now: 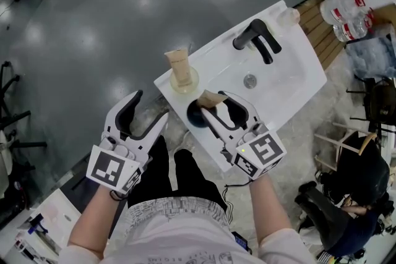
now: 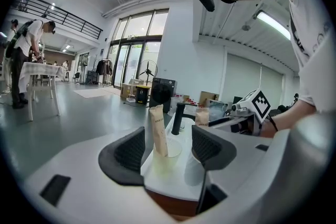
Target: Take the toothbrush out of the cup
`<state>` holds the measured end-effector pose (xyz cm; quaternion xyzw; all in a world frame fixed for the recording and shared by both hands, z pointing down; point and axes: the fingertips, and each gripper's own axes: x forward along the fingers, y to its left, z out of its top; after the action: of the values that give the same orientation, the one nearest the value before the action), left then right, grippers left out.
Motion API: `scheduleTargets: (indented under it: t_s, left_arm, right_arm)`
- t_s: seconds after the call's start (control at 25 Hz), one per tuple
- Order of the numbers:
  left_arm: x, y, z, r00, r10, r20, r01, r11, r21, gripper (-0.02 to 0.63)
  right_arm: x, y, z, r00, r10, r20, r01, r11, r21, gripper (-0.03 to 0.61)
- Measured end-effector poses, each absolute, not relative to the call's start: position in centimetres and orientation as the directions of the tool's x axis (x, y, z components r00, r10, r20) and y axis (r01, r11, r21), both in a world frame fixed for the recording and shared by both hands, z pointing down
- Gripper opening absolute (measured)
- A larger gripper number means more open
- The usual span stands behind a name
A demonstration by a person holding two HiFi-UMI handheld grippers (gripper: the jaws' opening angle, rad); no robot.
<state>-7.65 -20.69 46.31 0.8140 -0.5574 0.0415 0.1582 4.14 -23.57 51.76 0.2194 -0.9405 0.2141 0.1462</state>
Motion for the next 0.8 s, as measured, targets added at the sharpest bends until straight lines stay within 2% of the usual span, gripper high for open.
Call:
scheduleTargets:
  t_s: [0.8]
  left_arm:
    - [-7.82,-20.01,45.93,0.362,-0.901,0.24,-0.924,-0.313,0.22,0.291]
  right_arm:
    - [3.92,-23.56,51.52,-0.866,-0.343,0.364,-0.463,0.826,-0.323,0.133]
